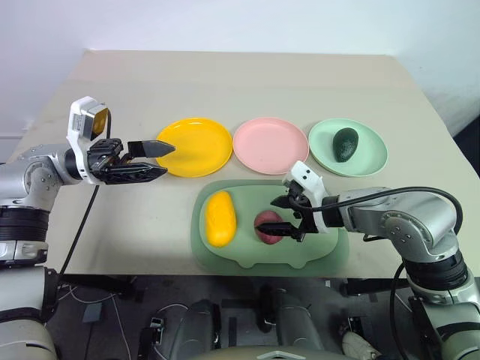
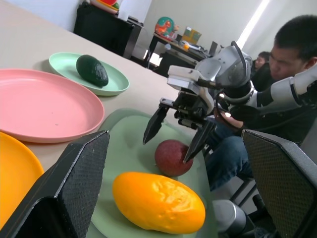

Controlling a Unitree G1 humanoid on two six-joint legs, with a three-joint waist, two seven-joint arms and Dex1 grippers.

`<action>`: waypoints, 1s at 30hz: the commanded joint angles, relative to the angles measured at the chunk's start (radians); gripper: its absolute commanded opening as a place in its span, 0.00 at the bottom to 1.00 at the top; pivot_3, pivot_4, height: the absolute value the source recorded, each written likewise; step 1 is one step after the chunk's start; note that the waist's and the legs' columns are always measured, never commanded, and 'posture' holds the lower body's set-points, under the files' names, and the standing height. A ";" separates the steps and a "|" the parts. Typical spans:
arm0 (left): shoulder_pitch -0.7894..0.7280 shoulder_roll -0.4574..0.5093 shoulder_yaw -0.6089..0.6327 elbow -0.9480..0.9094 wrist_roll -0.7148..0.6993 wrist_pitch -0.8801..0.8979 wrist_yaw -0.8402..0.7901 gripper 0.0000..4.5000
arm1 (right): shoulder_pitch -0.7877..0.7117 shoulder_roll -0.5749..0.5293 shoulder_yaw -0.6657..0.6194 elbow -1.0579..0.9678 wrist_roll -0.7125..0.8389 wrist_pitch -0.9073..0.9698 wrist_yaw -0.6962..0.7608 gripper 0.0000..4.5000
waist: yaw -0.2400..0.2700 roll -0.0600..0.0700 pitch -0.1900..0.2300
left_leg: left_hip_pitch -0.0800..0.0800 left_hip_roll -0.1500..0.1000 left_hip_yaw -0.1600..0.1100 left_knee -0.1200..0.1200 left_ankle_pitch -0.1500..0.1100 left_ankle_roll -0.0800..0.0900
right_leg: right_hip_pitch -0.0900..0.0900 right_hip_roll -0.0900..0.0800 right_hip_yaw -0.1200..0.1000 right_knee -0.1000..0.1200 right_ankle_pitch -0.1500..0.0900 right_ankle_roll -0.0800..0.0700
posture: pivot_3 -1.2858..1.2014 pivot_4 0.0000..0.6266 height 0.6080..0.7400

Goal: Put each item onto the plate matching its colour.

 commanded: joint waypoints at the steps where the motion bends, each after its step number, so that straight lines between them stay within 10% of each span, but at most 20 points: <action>1: -0.015 0.025 0.016 -0.024 -0.013 -0.002 -0.004 1.00 | 0.009 -0.029 0.018 -0.026 -0.025 -0.040 0.015 1.00 | 0.001 0.000 0.000 | 0.000 0.000 0.000 0.000 0.000 0.000 | 0.000 0.000 0.000 0.000 0.000 0.000 | 0.52 0.24 1.00; 30: -0.013 0.044 0.017 -0.027 -0.021 0.000 -0.004 1.00 | -0.004 -0.043 0.090 0.048 -0.158 -0.135 0.041 1.00 | 0.001 -0.001 0.000 | 0.001 0.000 0.001 0.000 0.000 0.000 | 0.001 0.000 0.000 0.000 0.000 0.000 | 0.52 0.24 1.00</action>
